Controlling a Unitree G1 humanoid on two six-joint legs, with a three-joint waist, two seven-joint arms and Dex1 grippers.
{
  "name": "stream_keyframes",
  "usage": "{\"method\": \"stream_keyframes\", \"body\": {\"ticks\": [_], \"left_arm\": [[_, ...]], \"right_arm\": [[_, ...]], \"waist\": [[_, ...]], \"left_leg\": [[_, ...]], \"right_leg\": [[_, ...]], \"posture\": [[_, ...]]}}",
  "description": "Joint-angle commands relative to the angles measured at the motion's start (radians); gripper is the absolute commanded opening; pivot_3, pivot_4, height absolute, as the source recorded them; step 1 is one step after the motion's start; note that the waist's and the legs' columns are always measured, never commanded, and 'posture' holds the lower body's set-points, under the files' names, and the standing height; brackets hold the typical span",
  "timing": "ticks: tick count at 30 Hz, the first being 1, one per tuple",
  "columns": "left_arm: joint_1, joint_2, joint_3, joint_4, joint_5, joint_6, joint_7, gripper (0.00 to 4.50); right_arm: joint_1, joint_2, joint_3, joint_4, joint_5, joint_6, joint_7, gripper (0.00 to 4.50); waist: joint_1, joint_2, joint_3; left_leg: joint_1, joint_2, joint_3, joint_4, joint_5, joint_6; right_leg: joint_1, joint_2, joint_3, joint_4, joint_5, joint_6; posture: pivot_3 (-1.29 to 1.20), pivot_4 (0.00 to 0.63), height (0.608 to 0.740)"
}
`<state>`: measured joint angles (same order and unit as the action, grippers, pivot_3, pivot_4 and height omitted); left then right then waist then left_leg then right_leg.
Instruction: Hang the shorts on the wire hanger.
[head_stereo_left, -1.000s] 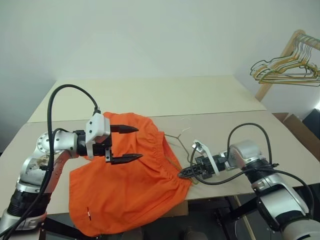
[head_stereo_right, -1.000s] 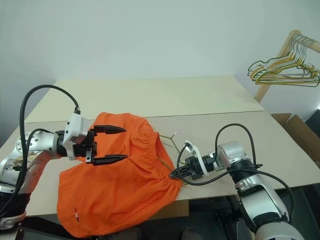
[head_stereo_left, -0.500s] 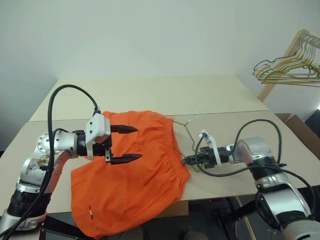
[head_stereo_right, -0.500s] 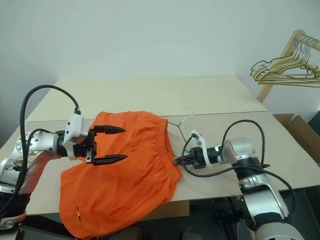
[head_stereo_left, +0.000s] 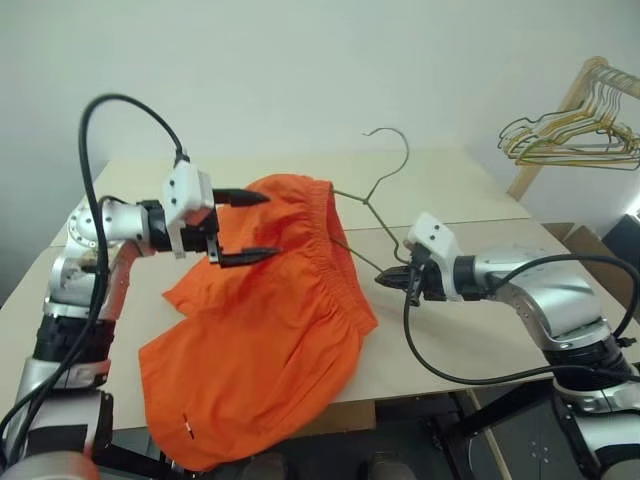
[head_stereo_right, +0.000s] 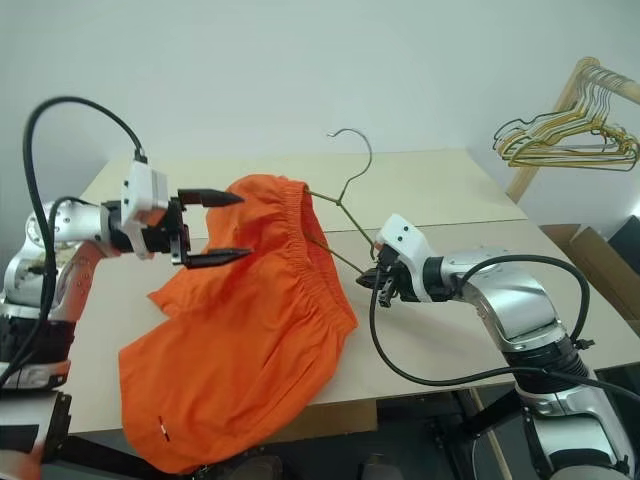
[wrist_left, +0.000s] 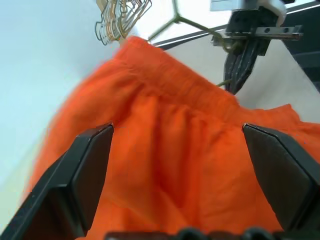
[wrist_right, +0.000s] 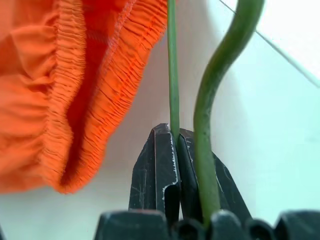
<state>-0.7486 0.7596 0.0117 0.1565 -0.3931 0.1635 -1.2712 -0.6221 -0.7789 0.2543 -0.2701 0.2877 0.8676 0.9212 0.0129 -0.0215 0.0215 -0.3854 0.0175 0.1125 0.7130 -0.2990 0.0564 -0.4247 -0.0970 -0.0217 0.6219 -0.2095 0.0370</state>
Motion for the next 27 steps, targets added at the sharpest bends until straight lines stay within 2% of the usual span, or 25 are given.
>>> {"method": "stream_keyframes", "body": {"ticks": [1,8,14,18,21,27], "left_arm": [[-0.113,0.022,-0.006,0.1,0.028,-0.087,-0.088,4.48],[-0.218,0.042,-0.122,0.256,0.095,-0.175,-0.332,4.48],[-0.243,0.017,-0.24,0.352,0.174,-0.289,-0.343,4.48],[-0.283,-0.011,-0.281,0.455,0.293,-0.394,-0.342,4.48],[-0.305,-0.025,-0.3,0.518,0.346,-0.486,-0.339,3.89],[-0.337,-0.053,-0.294,0.597,0.381,-0.55,-0.34,2.14]], "right_arm": [[-0.066,-0.029,0.036,-0.024,-0.04,-0.046,0.042,0.0],[-0.175,-0.056,0.141,-0.001,-0.08,-0.03,0.145,0.0],[-0.26,-0.061,0.204,0.028,-0.119,-0.03,0.215,0.0],[-0.3,-0.059,0.232,0.036,-0.134,-0.015,0.251,0.0],[-0.326,-0.052,0.248,0.044,-0.144,0.004,0.265,0.0],[-0.363,-0.051,0.261,0.042,-0.148,0.047,0.284,0.0]], "waist": [[-0.01,0.0,0.0],[-0.044,0.0,0.0],[-0.052,0.0,0.0],[-0.052,0.0,0.0],[-0.053,0.0,0.0],[-0.055,0.0,0.0]], "left_leg": [[0.0,0.0,0.0,0.0,0.0,0.0],[0.0,0.0,0.001,0.0,0.0,0.0],[0.0,0.001,0.001,0.001,-0.002,0.004],[-0.002,0.001,0.001,0.002,-0.002,0.004],[-0.003,0.001,0.001,0.002,-0.002,0.003],[-0.005,0.001,0.001,0.003,-0.002,0.003]], "right_leg": [[0.0,0.0,0.0,-0.001,0.0,0.0],[-0.001,0.0,0.001,0.0,-0.001,0.001],[-0.001,0.0,0.002,0.002,-0.001,0.001],[-0.003,0.0,0.001,0.003,-0.001,0.001],[-0.004,0.0,0.001,0.003,-0.001,0.001],[-0.006,0.0,0.001,0.004,-0.001,0.001]], "posture": [[-0.02,0.0,0.74],[-0.02,0.0,0.74],[-0.03,0.0,0.74],[-0.02,0.0,0.74],[-0.03,0.0,0.74],[-0.04,0.0,0.74]]}}
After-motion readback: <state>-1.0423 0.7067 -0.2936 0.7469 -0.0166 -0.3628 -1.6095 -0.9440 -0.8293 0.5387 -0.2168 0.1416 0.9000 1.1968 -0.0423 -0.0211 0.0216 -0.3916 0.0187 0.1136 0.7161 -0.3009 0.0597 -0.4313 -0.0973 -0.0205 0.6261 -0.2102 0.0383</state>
